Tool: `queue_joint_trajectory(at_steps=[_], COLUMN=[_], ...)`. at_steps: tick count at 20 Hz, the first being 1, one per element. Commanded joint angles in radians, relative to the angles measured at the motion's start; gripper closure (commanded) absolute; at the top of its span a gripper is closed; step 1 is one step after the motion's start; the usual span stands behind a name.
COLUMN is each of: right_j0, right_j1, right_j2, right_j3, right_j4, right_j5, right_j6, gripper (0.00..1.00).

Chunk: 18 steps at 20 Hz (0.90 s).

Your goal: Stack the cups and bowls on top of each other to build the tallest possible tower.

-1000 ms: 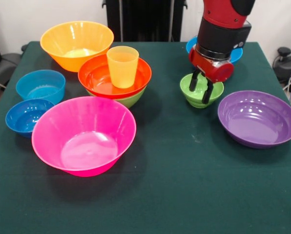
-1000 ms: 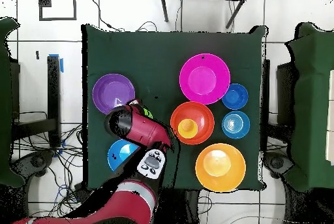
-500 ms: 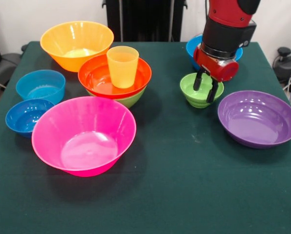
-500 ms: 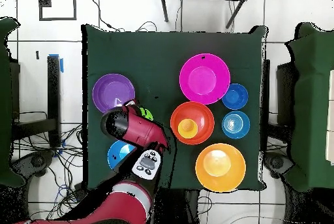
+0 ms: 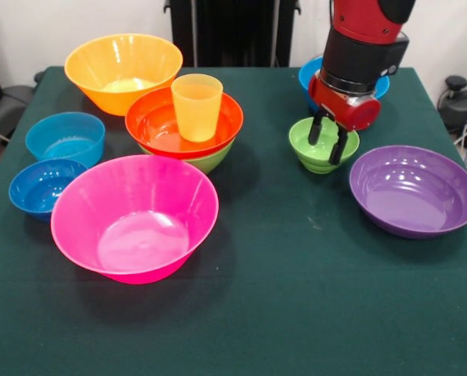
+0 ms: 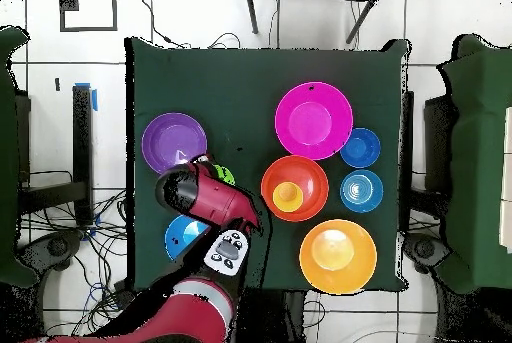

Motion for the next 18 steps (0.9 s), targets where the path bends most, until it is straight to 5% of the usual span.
queue_joint_trajectory(at_steps=[1, 18], right_j0=[-0.018, -0.042], right_j1=[0.047, 0.103], right_j2=[0.114, 0.149], right_j3=[0.037, 0.01], right_j4=[0.016, 0.019], right_j5=[-0.024, -0.101], right_j6=[0.163, 0.168], gripper=[0.0, 0.0])
